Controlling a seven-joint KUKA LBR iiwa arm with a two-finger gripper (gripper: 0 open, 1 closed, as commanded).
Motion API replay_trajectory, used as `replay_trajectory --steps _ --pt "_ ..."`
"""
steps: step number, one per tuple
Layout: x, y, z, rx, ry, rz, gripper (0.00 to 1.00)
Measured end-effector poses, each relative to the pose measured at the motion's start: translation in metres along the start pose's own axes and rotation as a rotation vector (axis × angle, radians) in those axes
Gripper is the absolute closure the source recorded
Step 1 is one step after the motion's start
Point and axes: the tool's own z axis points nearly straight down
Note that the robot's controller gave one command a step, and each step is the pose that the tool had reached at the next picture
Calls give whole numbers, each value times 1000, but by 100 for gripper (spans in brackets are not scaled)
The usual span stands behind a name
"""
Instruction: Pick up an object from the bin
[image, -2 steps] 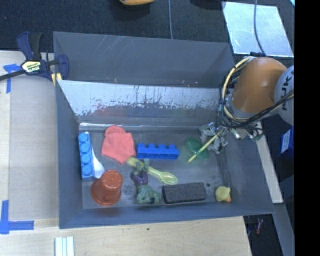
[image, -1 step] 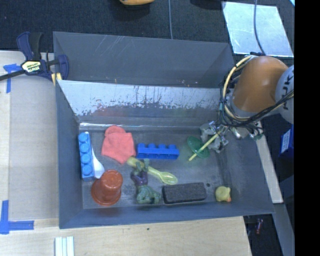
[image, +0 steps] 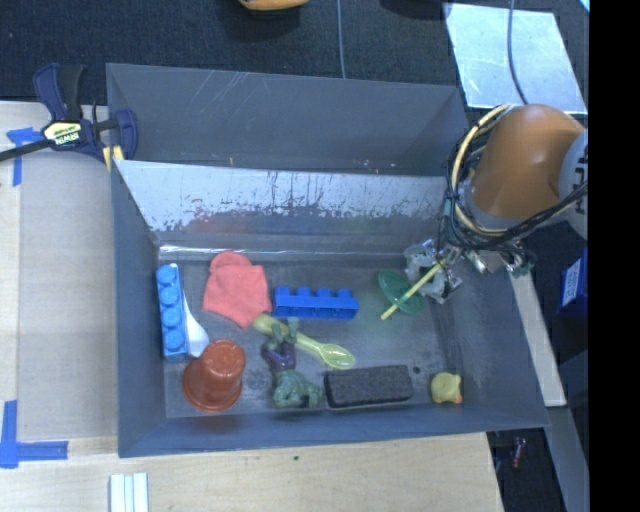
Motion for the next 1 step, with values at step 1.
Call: replay_trajectory --steps 1 --pt "-2 -1 -34 4 -5 1 100"
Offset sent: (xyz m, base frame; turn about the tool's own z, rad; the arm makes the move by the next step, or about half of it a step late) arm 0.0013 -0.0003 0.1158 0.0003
